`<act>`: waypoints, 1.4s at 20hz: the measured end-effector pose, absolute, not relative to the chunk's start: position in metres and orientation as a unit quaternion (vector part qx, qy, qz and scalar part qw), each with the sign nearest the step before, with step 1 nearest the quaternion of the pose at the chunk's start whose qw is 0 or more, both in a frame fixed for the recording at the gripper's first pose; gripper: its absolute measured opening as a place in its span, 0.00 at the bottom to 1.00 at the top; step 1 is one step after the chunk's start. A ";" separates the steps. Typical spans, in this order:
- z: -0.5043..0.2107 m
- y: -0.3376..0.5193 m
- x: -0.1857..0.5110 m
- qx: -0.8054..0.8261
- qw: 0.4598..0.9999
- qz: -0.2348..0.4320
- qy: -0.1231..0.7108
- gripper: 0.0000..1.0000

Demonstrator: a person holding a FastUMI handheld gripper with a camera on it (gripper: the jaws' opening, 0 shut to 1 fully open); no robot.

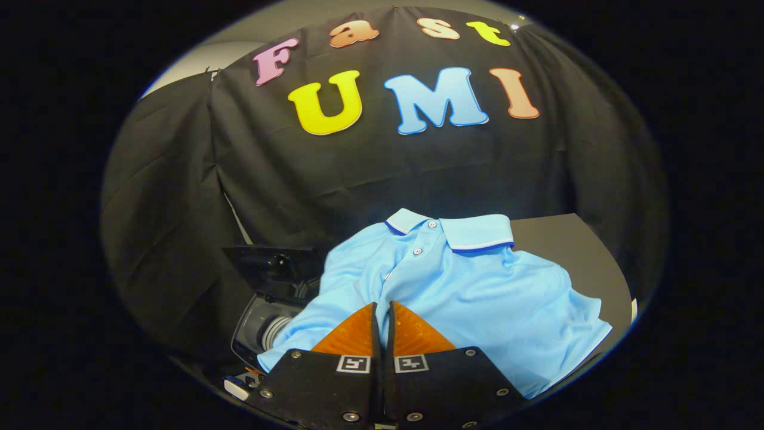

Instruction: Put the clothes into the washing machine and then close the washing machine lid.

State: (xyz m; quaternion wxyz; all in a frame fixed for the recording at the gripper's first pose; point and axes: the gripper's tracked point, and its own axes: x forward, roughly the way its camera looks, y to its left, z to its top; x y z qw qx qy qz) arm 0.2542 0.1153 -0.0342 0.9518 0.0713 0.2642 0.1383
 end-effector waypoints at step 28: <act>-0.052 0.445 0.203 0.023 0.867 0.395 0.304 0.01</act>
